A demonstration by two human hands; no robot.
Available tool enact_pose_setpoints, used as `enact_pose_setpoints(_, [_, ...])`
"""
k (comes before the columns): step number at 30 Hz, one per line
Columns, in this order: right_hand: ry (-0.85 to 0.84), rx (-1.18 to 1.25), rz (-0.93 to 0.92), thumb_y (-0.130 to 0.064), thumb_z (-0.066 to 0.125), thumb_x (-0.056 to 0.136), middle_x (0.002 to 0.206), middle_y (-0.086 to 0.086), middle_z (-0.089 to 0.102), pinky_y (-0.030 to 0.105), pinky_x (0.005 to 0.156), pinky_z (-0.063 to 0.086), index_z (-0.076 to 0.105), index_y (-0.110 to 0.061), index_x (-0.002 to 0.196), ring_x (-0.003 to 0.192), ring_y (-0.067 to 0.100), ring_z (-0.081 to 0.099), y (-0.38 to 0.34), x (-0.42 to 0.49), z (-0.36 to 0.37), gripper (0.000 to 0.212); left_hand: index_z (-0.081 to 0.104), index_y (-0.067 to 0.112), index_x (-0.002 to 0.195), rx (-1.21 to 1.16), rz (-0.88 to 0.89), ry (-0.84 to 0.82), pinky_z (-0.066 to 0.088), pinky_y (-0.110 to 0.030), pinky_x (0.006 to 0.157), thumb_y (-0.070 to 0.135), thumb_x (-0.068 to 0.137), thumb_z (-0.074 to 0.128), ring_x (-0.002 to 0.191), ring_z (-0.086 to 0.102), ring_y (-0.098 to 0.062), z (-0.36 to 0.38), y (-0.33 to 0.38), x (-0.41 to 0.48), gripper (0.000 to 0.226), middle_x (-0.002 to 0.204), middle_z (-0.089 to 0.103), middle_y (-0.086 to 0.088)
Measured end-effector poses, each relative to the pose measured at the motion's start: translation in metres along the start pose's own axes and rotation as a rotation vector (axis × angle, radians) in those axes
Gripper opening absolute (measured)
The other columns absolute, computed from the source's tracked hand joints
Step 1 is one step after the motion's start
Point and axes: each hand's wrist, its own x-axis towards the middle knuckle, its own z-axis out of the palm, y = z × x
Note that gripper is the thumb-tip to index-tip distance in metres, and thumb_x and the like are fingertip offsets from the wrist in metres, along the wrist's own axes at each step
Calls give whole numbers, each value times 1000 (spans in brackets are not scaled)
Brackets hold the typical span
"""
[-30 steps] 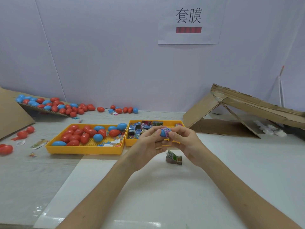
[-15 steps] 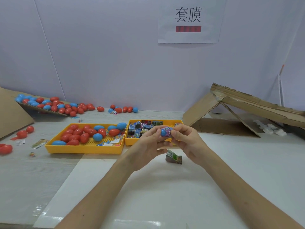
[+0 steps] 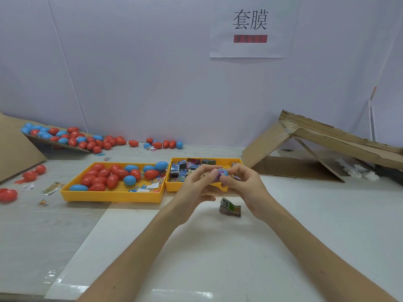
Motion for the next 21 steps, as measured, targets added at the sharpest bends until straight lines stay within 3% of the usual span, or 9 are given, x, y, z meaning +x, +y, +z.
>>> enact_pose_setpoints(4, [22,-30,0,-33,90,60,95,6,74,48,85,60,70,-9,88,95,35,70,1,1,0,42,68,15,122,-10,34,37,53,-26,68,38,89,65,80,65,-17,-1,-3,1,40,94,71,-5])
enact_pose_setpoints(11, [27,59,4,-30,88,58,81,4,69,24,66,54,68,-9,79,74,17,63,-3,2,-1,36,64,14,125,-125,-25,-38,50,-27,71,38,89,64,76,63,-14,-3,-3,1,44,94,70,-2])
enact_pose_setpoints(15, [25,91,15,-25,86,60,83,6,69,24,65,54,69,-7,78,75,15,66,-4,2,-1,30,59,9,133,-148,-45,-54,49,-27,73,36,91,61,75,62,-13,-2,-5,1,50,92,69,-1])
enact_pose_setpoints(21, [38,102,29,-24,82,65,89,13,67,27,69,55,71,-6,79,81,22,62,-5,2,-3,25,62,14,129,-153,-49,-57,49,-29,75,42,89,61,75,61,-13,-1,-5,2,49,95,69,-2])
